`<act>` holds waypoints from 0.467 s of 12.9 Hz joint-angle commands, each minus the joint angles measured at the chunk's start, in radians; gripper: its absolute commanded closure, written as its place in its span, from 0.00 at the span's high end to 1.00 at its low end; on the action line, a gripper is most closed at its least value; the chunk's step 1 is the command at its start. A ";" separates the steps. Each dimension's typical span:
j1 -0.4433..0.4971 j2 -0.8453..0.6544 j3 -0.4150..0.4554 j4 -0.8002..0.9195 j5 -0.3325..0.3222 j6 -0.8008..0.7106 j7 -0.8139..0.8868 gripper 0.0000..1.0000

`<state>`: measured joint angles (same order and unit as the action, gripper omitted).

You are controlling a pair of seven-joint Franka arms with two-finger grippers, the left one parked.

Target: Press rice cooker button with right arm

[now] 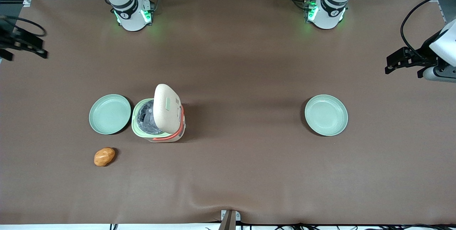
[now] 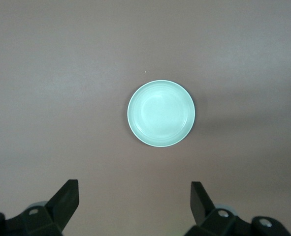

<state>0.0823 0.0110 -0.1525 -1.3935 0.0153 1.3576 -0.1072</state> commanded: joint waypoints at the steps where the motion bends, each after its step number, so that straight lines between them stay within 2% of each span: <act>1: -0.042 -0.141 0.018 -0.213 0.003 0.133 -0.046 1.00; 3: -0.049 -0.228 0.018 -0.365 0.003 0.230 -0.069 1.00; 6: -0.049 -0.249 0.018 -0.429 0.003 0.276 -0.069 1.00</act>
<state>0.0470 -0.1855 -0.1491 -1.7445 0.0157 1.5922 -0.1633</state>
